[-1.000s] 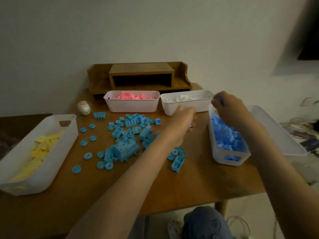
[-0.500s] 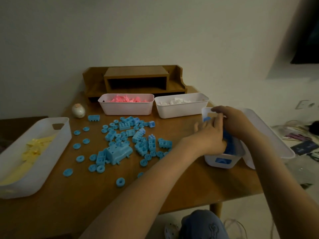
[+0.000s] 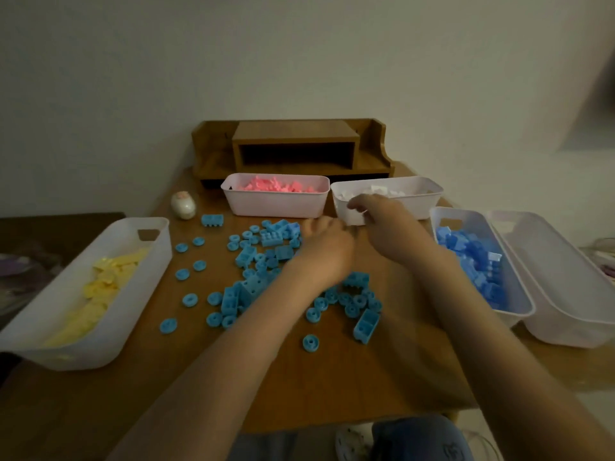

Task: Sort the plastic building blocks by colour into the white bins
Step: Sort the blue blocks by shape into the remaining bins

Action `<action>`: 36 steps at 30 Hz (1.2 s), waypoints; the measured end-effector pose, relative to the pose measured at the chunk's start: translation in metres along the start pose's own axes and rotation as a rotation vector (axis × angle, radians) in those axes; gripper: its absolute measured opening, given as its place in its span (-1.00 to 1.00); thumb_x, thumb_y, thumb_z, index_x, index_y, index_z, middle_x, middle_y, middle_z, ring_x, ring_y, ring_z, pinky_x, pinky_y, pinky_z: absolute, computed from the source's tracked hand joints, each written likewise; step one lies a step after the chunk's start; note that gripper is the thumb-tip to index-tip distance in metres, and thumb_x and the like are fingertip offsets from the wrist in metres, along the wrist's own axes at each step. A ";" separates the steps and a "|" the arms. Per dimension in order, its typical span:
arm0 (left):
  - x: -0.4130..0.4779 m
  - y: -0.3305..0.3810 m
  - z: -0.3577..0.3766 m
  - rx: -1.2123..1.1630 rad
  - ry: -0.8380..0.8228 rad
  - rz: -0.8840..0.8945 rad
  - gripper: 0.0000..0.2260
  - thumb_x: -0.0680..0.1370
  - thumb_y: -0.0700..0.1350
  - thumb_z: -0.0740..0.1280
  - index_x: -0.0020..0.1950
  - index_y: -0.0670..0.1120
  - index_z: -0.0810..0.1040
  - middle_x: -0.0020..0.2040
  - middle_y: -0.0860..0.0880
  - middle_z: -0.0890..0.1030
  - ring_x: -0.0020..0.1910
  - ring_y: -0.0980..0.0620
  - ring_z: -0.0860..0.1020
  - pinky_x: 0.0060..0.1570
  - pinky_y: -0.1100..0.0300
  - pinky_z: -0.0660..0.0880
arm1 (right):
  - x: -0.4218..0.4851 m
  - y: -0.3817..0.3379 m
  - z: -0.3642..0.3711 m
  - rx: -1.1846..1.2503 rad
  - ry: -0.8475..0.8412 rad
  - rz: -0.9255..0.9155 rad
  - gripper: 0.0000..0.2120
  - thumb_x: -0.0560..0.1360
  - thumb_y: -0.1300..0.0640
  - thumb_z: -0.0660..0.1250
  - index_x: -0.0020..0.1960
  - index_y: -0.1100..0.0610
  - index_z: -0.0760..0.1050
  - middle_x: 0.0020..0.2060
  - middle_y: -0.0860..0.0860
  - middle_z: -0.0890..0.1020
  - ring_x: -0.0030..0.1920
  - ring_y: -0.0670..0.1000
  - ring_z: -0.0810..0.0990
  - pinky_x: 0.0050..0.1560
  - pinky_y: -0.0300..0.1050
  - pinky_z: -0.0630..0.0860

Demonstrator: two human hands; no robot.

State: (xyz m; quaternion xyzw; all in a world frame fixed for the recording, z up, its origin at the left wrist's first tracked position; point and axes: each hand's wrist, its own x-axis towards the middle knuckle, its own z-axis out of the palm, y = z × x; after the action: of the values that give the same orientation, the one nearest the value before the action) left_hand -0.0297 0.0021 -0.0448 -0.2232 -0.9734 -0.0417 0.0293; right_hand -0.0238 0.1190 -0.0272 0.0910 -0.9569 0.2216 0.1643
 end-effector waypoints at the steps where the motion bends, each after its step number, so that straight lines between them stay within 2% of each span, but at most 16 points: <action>1: 0.002 -0.016 0.005 0.010 -0.014 -0.069 -0.50 0.53 -0.26 0.22 0.44 0.01 0.22 0.35 -0.07 0.31 0.39 -0.12 0.19 0.37 -0.07 0.07 | 0.003 -0.008 0.009 0.023 -0.057 0.002 -0.59 0.54 0.35 0.12 0.36 0.11 0.37 0.27 0.08 0.47 0.27 0.06 0.43 0.20 -0.15 0.34; 3: 0.005 -0.041 0.015 -0.012 -0.073 -0.172 -0.55 0.57 -0.25 0.19 0.42 0.04 0.27 0.33 -0.07 0.32 0.38 -0.13 0.21 0.37 -0.08 0.06 | 0.013 -0.016 0.031 0.069 -0.192 0.029 -0.53 0.55 0.29 0.16 0.44 0.11 0.25 0.37 0.09 0.38 0.35 0.07 0.35 0.27 -0.11 0.31; 6: 0.007 -0.057 0.023 -0.036 -0.111 -0.191 -0.59 0.59 -0.26 0.12 0.39 0.08 0.33 0.22 -0.06 0.42 0.30 -0.12 0.32 0.29 -0.04 0.13 | 0.027 -0.012 0.062 0.068 -0.367 0.105 -0.39 0.52 0.10 0.29 0.50 0.06 0.12 0.46 0.04 0.24 0.43 0.13 0.23 0.38 0.04 0.24; 8: 0.006 -0.058 0.026 -0.032 -0.056 -0.157 -0.60 0.58 -0.30 0.08 0.35 0.04 0.36 0.14 -0.05 0.47 0.20 -0.09 0.40 0.21 0.01 0.15 | 0.031 -0.008 0.077 -0.023 -0.405 0.117 -0.46 0.55 0.13 0.22 0.49 -0.05 0.15 0.47 -0.02 0.22 0.44 0.13 0.20 0.41 0.13 0.17; 11: 0.007 -0.058 0.031 -0.040 0.033 -0.142 -0.69 0.60 -0.26 0.10 0.28 0.01 0.38 0.10 -0.02 0.50 0.10 -0.06 0.44 0.15 0.03 0.15 | 0.032 -0.004 0.089 -0.037 -0.340 0.091 -0.56 0.52 0.27 0.16 0.38 0.01 0.32 0.32 0.03 0.36 0.32 0.13 0.33 0.30 0.09 0.27; 15: 0.008 -0.061 0.034 -0.111 0.070 -0.188 -0.85 0.62 -0.11 0.12 0.14 0.02 0.42 0.02 0.03 0.54 0.06 -0.01 0.47 0.07 0.06 0.15 | 0.031 -0.001 0.086 0.056 -0.293 0.092 -0.67 0.51 0.27 0.22 0.27 0.12 0.42 0.15 0.06 0.39 0.16 0.09 0.43 0.17 -0.01 0.43; 19: 0.007 -0.064 0.033 -0.150 0.149 -0.221 -0.82 0.62 -0.07 0.17 0.16 0.01 0.50 0.03 0.02 0.58 0.11 0.00 0.47 0.02 0.11 0.11 | 0.030 0.003 0.070 0.117 -0.209 0.103 -0.87 0.52 0.23 0.20 0.03 0.15 0.49 -0.06 -0.02 0.37 -0.08 -0.03 0.42 -0.05 -0.18 0.38; 21: 0.005 -0.063 0.032 -0.122 0.149 -0.227 -0.78 0.63 -0.01 0.17 0.20 0.02 0.52 0.14 0.00 0.54 0.21 -0.02 0.42 0.10 0.08 0.14 | 0.028 0.001 0.067 0.108 -0.256 0.115 -0.90 0.53 0.18 0.17 -0.10 0.13 0.45 -0.13 -0.03 0.38 -0.15 -0.04 0.42 -0.11 -0.17 0.36; 24: 0.003 -0.063 0.032 -0.052 0.107 -0.210 -0.74 0.62 0.05 0.16 0.24 0.04 0.51 0.24 -0.04 0.43 0.31 -0.06 0.31 0.23 0.02 0.15 | 0.025 -0.002 0.072 0.023 -0.451 0.124 -0.82 0.54 0.07 0.16 -0.25 0.04 0.32 -0.19 -0.02 0.40 -0.15 0.00 0.42 -0.14 -0.12 0.37; 27: 0.000 -0.062 0.032 -0.107 0.117 -0.198 -0.77 0.62 -0.01 0.18 0.23 -0.02 0.46 0.22 -0.06 0.43 0.27 -0.08 0.36 0.27 -0.01 0.19 | 0.023 -0.005 0.074 -0.061 -0.541 0.081 -0.81 0.56 0.07 0.16 -0.22 0.04 0.30 -0.24 -0.06 0.38 -0.16 -0.03 0.41 -0.18 -0.19 0.32; 29: -0.003 -0.060 0.030 -0.158 0.113 -0.178 -0.81 0.63 -0.11 0.18 0.22 -0.08 0.41 0.18 -0.07 0.49 0.18 -0.09 0.46 0.20 0.01 0.31 | 0.023 -0.005 0.072 -0.081 -0.531 0.056 -0.91 0.58 0.09 0.18 -0.09 0.08 0.37 -0.18 -0.04 0.43 -0.15 -0.04 0.43 -0.17 -0.20 0.33; 31: -0.006 -0.058 0.028 -0.214 0.125 -0.175 -0.84 0.63 -0.19 0.17 0.21 -0.11 0.38 0.12 -0.07 0.54 0.08 -0.07 0.51 0.05 0.06 0.39 | 0.022 -0.004 0.071 -0.037 -0.486 0.062 -0.91 0.58 0.11 0.20 0.03 0.10 0.42 -0.09 -0.02 0.46 -0.06 -0.01 0.47 -0.10 -0.17 0.39; 33: -0.007 -0.059 0.026 -0.336 0.169 -0.199 -0.85 0.63 -0.18 0.15 0.20 -0.10 0.37 0.06 -0.07 0.55 -0.03 -0.02 0.53 -0.11 0.13 0.44 | 0.022 -0.003 0.071 0.114 -0.391 0.114 -0.89 0.58 0.11 0.20 0.04 0.11 0.44 -0.08 -0.02 0.49 -0.04 -0.01 0.49 -0.09 -0.18 0.42; 36: -0.007 -0.060 0.021 -0.536 0.210 -0.240 -0.78 0.63 -0.13 0.16 0.28 -0.07 0.35 0.01 -0.01 0.50 -0.13 0.09 0.47 -0.27 0.26 0.39 | 0.022 -0.006 0.069 0.501 -0.246 0.268 -0.83 0.59 0.10 0.18 -0.01 0.18 0.48 -0.17 0.06 0.53 -0.17 0.00 0.51 -0.22 -0.21 0.46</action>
State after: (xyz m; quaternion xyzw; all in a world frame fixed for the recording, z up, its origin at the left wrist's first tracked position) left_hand -0.0501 -0.0529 -0.0702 -0.1010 -0.9389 -0.3227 0.0646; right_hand -0.0617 0.0799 -0.0757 0.0279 -0.8886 0.4576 -0.0108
